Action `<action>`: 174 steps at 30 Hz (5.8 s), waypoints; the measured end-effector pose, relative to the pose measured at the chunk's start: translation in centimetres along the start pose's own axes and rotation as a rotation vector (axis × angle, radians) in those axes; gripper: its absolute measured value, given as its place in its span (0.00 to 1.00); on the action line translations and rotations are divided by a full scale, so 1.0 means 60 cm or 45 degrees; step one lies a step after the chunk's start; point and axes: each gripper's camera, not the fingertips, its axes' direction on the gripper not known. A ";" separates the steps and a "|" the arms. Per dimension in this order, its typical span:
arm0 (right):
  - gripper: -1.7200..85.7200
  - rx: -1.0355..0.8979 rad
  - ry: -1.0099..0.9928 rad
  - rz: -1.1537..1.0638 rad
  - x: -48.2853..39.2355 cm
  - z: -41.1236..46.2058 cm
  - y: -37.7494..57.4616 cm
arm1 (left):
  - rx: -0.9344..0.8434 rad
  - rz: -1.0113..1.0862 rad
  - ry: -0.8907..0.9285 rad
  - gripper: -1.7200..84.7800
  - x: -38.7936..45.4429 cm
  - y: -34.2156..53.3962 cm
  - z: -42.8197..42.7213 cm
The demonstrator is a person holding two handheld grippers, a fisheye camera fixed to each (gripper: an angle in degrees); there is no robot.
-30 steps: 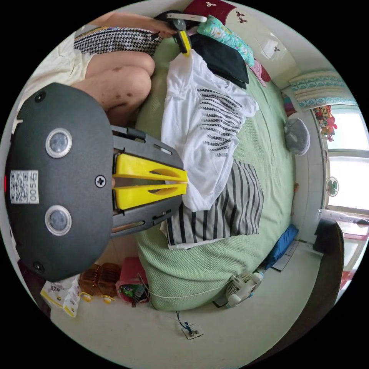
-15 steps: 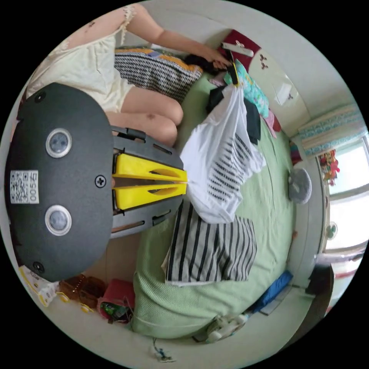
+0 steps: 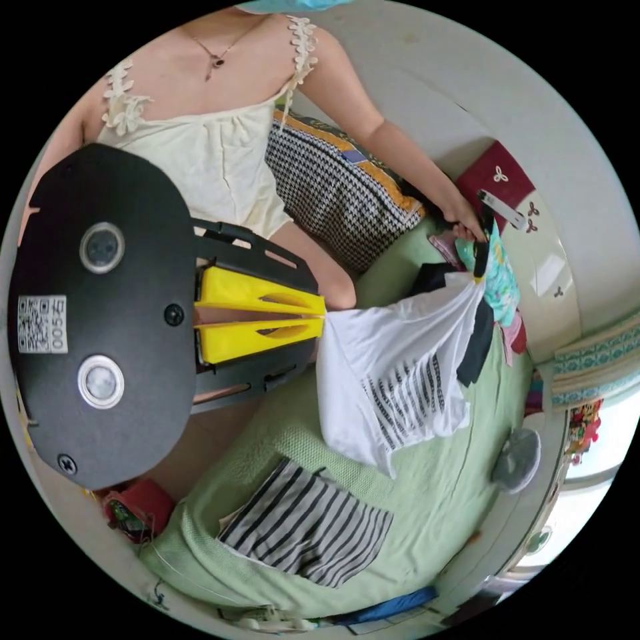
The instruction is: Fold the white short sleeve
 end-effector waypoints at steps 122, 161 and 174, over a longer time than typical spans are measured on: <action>0.00 0.236 0.777 0.558 0.249 0.447 -0.757 | -0.077 0.377 0.262 0.03 0.128 -0.249 0.230; 0.12 -0.081 0.455 0.422 0.219 0.360 -0.264 | -0.301 0.472 0.296 0.18 0.241 -0.018 0.460; 0.09 -0.166 0.757 0.325 0.109 0.394 -0.161 | -0.361 0.415 0.222 0.17 0.253 0.191 0.512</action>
